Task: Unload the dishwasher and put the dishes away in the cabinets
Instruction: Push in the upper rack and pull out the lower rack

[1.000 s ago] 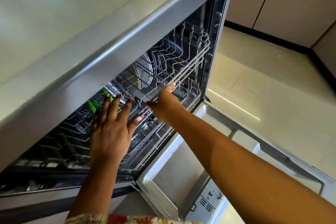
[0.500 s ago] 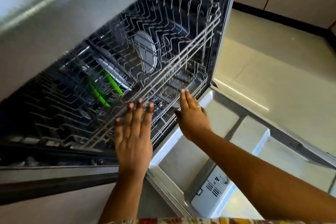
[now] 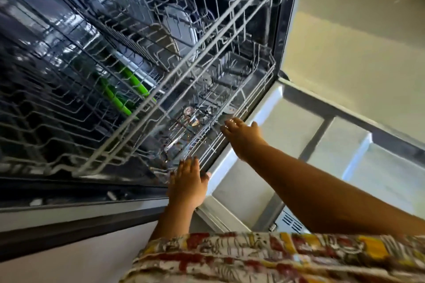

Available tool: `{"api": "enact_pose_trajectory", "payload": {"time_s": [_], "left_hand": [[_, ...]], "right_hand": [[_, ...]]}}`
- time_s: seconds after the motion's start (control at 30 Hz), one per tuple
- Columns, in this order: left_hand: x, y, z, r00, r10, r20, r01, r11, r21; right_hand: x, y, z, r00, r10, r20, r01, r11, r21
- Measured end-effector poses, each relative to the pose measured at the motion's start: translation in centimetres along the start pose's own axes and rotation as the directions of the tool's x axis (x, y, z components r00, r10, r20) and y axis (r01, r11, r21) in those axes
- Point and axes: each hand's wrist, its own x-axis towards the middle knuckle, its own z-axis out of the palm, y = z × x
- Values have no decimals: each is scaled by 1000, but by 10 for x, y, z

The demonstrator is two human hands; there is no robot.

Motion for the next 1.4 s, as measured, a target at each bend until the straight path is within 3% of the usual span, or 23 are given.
{"api": "enact_pose_trajectory", "payload": {"time_s": [0.17,0.37,0.53,0.73,0.87,1.0,1.1,1.4], "left_hand": [[0,7,23,997,-31,65,39,992,-117],[-32,29,32,989,7,146,-4,1000,-24],[-76,70,53,989,9,144,0,998,-62],[-124,105,92,995,69,76,-67,997,-29],[-150,127,110,984,158,-84,-159,987,1],[-168,147,136,995,100,-3,-99,989,-105],[-185,165,151,997,71,-17,-73,990,-118],[-232,211,181,987,86,135,-71,991,-111]], "right_hand": [[8,4,-1,1000,-29,-13,28,999,-37],[-21,17,16,999,-40,18,40,998,-46],[-68,41,44,998,-49,45,52,996,-68],[-121,67,72,992,-52,112,63,993,-102],[-151,81,90,991,-53,120,65,993,-100],[-187,98,102,983,-71,168,90,990,-107],[-208,108,113,979,-62,194,83,991,-104],[-275,135,148,974,-8,228,27,997,-78]]}}
